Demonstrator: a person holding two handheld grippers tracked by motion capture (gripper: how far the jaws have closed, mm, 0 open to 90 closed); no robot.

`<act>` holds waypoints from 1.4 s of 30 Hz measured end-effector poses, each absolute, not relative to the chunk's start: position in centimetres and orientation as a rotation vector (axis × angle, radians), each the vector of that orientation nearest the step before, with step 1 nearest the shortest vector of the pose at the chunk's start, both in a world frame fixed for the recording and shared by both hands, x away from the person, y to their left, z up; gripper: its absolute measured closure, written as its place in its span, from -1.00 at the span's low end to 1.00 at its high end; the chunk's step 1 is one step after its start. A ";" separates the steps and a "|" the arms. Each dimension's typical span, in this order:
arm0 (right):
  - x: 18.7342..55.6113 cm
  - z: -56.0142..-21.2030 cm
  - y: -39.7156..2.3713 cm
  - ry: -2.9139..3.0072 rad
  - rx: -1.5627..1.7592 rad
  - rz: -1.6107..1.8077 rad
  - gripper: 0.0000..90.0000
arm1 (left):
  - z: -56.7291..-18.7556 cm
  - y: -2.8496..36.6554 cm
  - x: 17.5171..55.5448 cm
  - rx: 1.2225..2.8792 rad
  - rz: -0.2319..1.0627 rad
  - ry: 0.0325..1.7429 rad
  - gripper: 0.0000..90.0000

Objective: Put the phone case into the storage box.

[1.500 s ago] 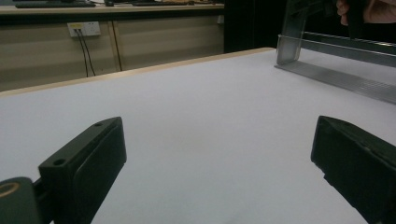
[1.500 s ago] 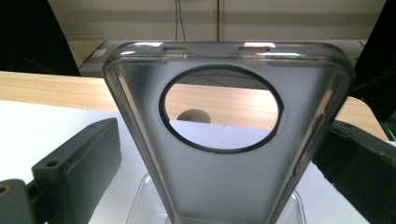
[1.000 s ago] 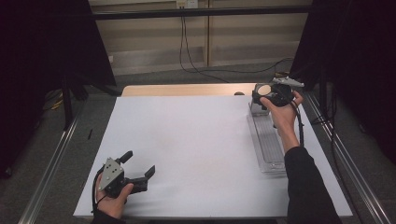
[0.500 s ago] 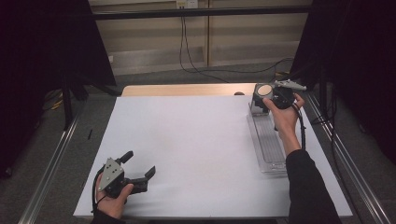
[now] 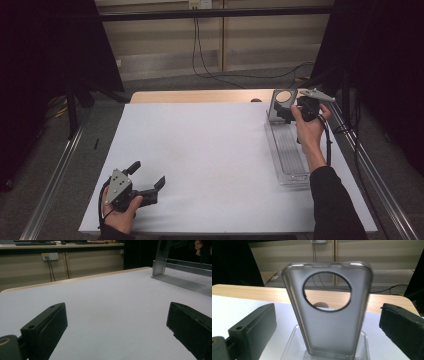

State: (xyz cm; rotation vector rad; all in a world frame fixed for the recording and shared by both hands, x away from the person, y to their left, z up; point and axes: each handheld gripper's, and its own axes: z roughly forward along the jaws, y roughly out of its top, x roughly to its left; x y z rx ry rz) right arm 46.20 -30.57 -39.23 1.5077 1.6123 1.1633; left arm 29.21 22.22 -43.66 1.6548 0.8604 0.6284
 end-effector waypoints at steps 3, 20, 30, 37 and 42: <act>45.8 -39.3 -31.4 1.607 1.505 1.175 -0.97 | -43.7 22.2 29.2 1.653 0.634 0.871 -0.93; 43.9 -39.2 -32.4 1.596 1.449 1.207 -0.96 | -43.6 22.2 29.1 1.651 0.639 0.848 -0.93; 42.6 -38.6 -31.9 1.605 1.366 1.245 -0.96 | -43.4 22.3 29.0 1.629 0.628 0.850 -0.93; 41.1 -38.7 -31.9 1.605 1.302 1.272 -0.97 | -43.3 22.6 29.0 1.619 0.625 0.854 -0.93; 40.5 -38.7 -32.2 1.603 1.285 1.288 -0.97 | -43.2 22.6 28.9 1.618 0.634 0.853 -0.93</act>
